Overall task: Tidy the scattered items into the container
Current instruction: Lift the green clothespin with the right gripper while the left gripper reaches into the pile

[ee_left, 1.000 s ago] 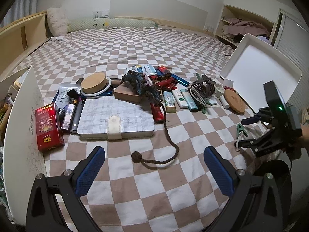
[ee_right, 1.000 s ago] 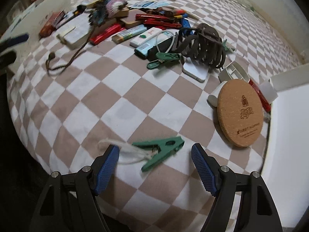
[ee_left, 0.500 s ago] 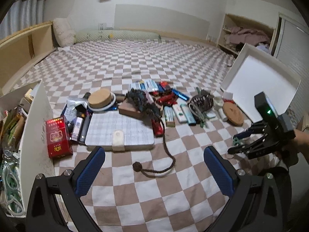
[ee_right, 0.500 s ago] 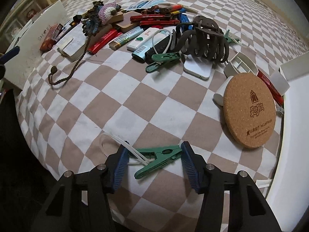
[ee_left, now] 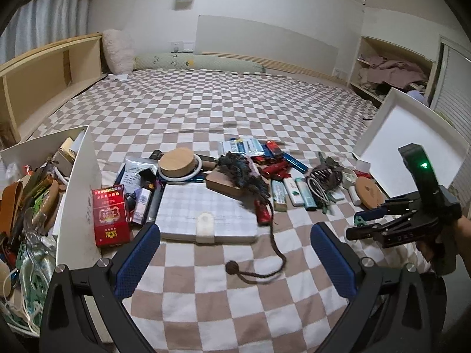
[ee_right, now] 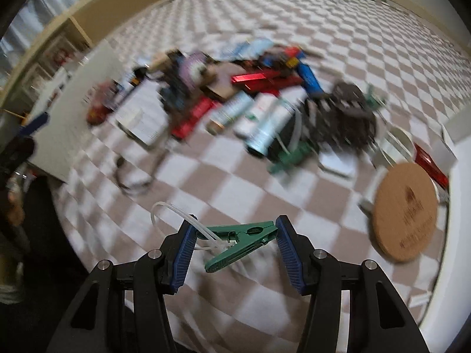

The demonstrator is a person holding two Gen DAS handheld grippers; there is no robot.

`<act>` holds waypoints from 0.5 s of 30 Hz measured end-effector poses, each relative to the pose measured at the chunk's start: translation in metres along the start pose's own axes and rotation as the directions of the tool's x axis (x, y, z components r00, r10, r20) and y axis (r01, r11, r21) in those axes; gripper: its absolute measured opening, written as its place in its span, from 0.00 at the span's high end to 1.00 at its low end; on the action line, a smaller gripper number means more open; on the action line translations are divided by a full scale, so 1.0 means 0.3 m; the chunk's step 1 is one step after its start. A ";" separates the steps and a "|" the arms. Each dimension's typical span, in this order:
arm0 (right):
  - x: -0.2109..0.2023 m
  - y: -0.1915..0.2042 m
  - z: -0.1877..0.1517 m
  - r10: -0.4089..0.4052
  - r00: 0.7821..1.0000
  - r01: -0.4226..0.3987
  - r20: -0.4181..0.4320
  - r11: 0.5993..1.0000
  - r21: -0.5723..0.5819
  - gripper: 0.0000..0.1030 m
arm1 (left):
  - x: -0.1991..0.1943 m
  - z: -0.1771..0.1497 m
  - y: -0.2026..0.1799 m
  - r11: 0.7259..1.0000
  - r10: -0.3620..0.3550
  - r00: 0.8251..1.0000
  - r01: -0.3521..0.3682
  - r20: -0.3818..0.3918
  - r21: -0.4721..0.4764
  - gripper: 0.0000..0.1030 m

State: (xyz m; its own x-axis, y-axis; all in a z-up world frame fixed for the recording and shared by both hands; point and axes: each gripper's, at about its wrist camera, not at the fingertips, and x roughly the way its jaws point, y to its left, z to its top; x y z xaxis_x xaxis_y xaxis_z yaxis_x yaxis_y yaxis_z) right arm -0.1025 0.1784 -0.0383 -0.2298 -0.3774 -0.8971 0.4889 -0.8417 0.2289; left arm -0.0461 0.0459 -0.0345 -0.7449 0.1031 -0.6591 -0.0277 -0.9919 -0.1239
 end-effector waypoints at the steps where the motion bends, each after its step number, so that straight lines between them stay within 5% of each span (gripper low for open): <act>1: -0.005 0.006 0.007 0.010 1.000 -0.010 0.007 1.000 0.000 0.46 | 0.008 0.007 0.002 1.000 0.004 1.000 -0.004 0.002 0.001 0.00; 15: 0.000 -0.025 0.056 0.094 0.980 -0.120 0.176 0.982 0.147 0.46 | 0.152 0.101 -0.038 0.997 -0.073 0.997 0.073 -0.006 0.027 0.01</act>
State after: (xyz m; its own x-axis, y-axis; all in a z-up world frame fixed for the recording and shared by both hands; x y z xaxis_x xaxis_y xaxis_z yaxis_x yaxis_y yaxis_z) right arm -0.1203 0.1782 -0.0335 -0.3278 -0.5168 -0.7909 0.3843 -0.8377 0.3881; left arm -0.0999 0.0597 -0.0406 -0.7369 0.1754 -0.6528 -0.1000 -0.9834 -0.1514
